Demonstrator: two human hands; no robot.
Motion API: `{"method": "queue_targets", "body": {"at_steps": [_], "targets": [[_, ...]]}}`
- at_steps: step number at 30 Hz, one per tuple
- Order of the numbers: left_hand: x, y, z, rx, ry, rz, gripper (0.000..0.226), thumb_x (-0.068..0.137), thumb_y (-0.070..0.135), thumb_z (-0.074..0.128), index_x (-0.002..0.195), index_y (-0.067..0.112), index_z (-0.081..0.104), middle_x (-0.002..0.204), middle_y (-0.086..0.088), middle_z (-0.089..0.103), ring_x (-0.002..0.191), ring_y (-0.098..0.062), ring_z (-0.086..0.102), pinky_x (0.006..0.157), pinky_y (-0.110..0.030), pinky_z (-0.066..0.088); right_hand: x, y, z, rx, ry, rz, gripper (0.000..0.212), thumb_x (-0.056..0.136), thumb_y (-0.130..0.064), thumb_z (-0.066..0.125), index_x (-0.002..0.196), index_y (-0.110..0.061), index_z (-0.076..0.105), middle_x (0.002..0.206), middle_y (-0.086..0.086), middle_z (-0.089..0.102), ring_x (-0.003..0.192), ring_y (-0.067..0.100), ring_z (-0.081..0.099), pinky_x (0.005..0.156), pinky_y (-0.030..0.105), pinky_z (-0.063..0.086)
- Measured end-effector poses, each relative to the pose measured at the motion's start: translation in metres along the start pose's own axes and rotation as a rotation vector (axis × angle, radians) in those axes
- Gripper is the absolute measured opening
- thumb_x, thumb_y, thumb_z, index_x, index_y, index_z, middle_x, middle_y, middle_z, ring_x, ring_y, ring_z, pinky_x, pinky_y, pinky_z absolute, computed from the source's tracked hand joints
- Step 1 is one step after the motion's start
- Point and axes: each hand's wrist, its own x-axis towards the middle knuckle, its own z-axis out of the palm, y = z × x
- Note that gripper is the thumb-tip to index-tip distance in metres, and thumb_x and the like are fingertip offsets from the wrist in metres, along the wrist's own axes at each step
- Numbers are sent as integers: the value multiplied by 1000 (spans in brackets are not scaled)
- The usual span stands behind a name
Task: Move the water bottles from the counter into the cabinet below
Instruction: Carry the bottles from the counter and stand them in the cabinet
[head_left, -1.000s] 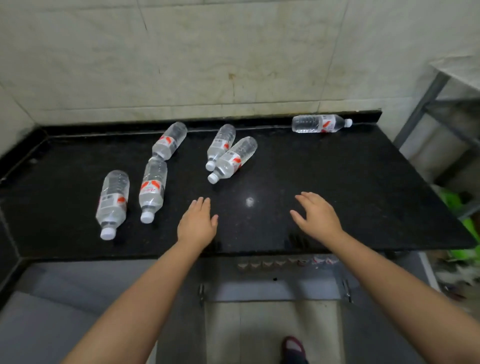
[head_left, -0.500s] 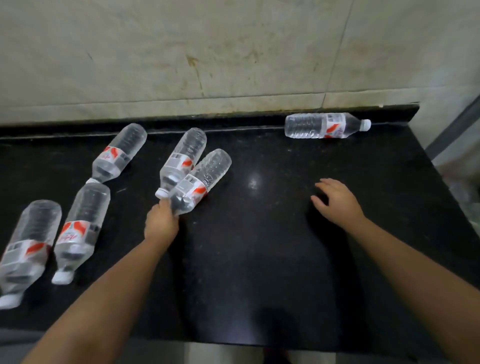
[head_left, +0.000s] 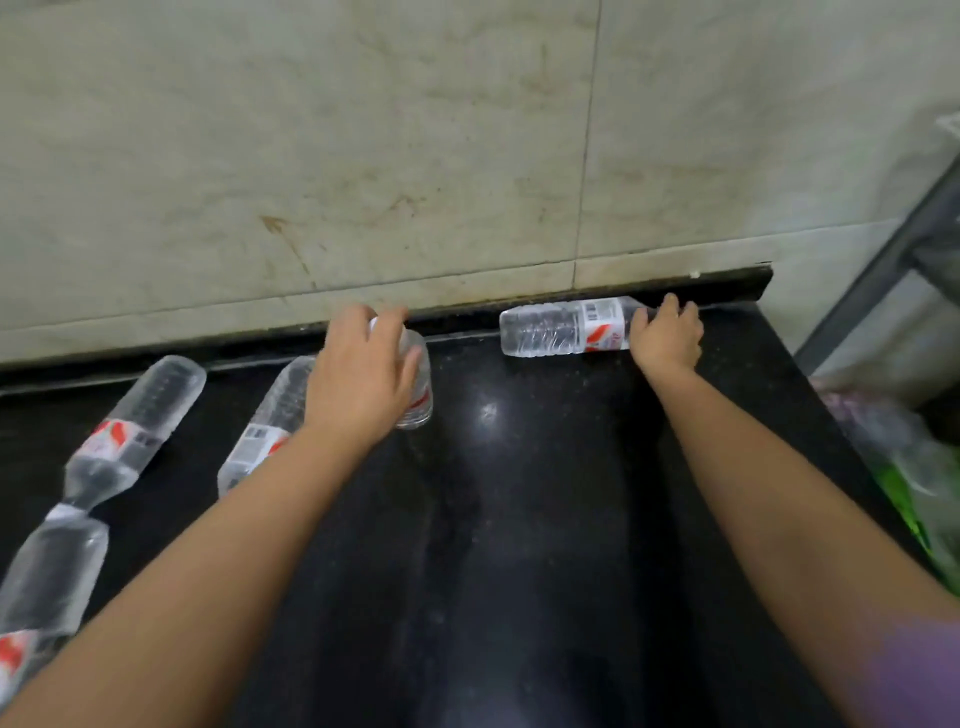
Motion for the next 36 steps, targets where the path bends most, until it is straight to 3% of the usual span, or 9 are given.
{"method": "queue_targets", "body": {"at_steps": [3, 7, 11, 13, 16, 19, 23, 28, 36], "targets": [[25, 4, 5, -1, -14, -103, 45, 92, 30, 50, 128, 4, 51, 117, -28, 53, 112, -43, 51, 90, -47, 46, 27, 3, -2, 43, -114, 87, 48, 101, -28, 32, 145, -10, 30, 152, 20, 30, 138, 38, 30, 113, 45, 28], [39, 4, 6, 0, -19, -138, 44, 95, 21, 49, 136, 5, 43, 126, -24, 50, 120, -39, 45, 96, -46, 41, 39, 10, -4, 151, -220, 79, 43, 98, -16, 36, 139, -4, 39, 144, 23, 42, 133, 38, 41, 109, 38, 35], [37, 1, -2, -8, -31, -191, 48, 96, 20, 48, 140, 5, 38, 130, -24, 47, 125, -37, 41, 100, -46, 37, 28, 18, -9, 347, -152, 102, 32, 96, -13, 46, 125, -1, 51, 130, 24, 54, 100, 32, 55, 100, 46, 45], [27, -1, -7, 9, -59, -193, 49, 96, 21, 47, 141, 5, 36, 132, -23, 46, 126, -36, 39, 101, -44, 37, 10, 21, -18, 335, -144, 39, 29, 94, -11, 47, 119, 1, 57, 125, 24, 58, 98, 31, 55, 97, 44, 46], [8, -2, -17, 47, -122, -175, 52, 97, 22, 46, 144, 5, 32, 133, -24, 45, 126, -36, 39, 102, -43, 35, -30, 9, -42, 259, -88, -139, 27, 91, -10, 55, 114, 2, 61, 121, 23, 62, 112, 35, 56, 95, 37, 44], [-18, 1, -34, 97, -206, -153, 47, 96, 22, 49, 138, 6, 39, 128, -24, 48, 121, -38, 44, 98, -41, 39, -86, -25, -67, 129, -50, -389, 30, 90, -17, 59, 115, -1, 64, 119, 22, 61, 111, 35, 56, 92, 34, 44], [-78, -5, -61, 100, -256, -163, 37, 93, 23, 52, 127, 7, 51, 123, -23, 52, 116, -36, 49, 92, -38, 41, -178, -50, -90, -105, -6, -694, 34, 89, -21, 59, 122, -10, 63, 118, 19, 59, 114, 33, 54, 90, 34, 43], [-200, -10, -105, 50, -255, -111, 35, 91, 30, 55, 120, 9, 54, 122, -19, 58, 116, -33, 51, 91, -36, 42, -312, -17, -138, -345, -103, -669, 34, 89, -33, 59, 121, -20, 62, 122, 11, 59, 116, 30, 54, 94, 34, 44], [-401, -32, -170, -93, -379, -220, 34, 91, 32, 54, 117, 12, 47, 118, -18, 49, 108, -38, 52, 91, -37, 43, -506, 52, -169, -352, -392, -654, 24, 83, -32, 67, 104, -19, 67, 117, 6, 63, 113, 24, 56, 89, 32, 43]]}}
